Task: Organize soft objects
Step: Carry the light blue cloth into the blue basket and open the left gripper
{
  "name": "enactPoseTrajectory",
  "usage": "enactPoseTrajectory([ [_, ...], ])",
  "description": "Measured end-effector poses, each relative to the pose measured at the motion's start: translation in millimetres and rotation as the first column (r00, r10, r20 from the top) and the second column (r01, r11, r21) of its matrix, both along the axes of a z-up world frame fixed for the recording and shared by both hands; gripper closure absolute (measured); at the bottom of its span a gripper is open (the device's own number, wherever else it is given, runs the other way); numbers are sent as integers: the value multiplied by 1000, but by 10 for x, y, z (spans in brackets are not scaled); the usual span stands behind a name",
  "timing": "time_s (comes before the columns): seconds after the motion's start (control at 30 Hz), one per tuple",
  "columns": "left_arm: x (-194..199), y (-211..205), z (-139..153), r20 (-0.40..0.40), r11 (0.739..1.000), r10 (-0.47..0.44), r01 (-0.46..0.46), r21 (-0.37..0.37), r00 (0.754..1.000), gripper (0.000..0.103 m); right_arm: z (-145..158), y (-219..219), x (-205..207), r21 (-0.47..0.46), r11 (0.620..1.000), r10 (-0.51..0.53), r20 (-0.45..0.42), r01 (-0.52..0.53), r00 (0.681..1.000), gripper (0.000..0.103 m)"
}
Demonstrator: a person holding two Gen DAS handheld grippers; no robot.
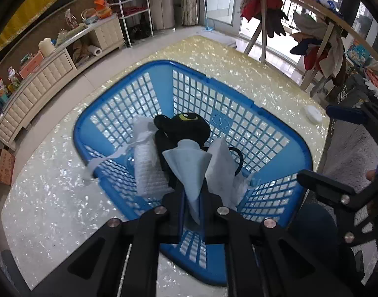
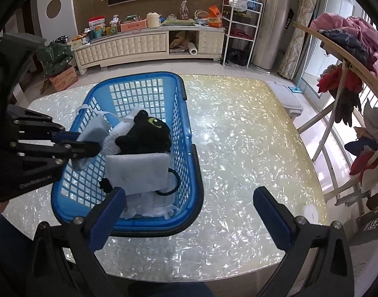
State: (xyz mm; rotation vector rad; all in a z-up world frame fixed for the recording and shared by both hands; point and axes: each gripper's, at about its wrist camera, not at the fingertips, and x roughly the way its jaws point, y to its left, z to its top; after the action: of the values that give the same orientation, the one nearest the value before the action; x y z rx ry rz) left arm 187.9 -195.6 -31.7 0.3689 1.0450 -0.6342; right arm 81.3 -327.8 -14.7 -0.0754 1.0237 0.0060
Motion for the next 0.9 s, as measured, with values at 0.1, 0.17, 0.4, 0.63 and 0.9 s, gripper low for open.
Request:
enactPoseTrajectory([
  [0.1,61,-81,-106,-17,1000,-4,4,11,1000,95,-21,-7,10,6,1000,-5,-6,5,1000,0],
  [0.17,106,-123,-176,-26,1000,-6,6,20,1000,95,-38,-19,20,8,1000,-6,-10,7,1000,0],
  [0.4,254,-194,-302,-36,999,-5,6,39,999,95,-120,-102,101,18,1000,-15,-24,16,1000,0],
  [0.63,323,-218,-321,-38,999,-6,8,51,999,94,-142,-90,127,27,1000,-10,-29,11,1000,0],
  [0.9,322,-194,-361,-15,997,19,-18,71,1000,73,-149,-83,117,36,999,-15,-28,16,999,0],
])
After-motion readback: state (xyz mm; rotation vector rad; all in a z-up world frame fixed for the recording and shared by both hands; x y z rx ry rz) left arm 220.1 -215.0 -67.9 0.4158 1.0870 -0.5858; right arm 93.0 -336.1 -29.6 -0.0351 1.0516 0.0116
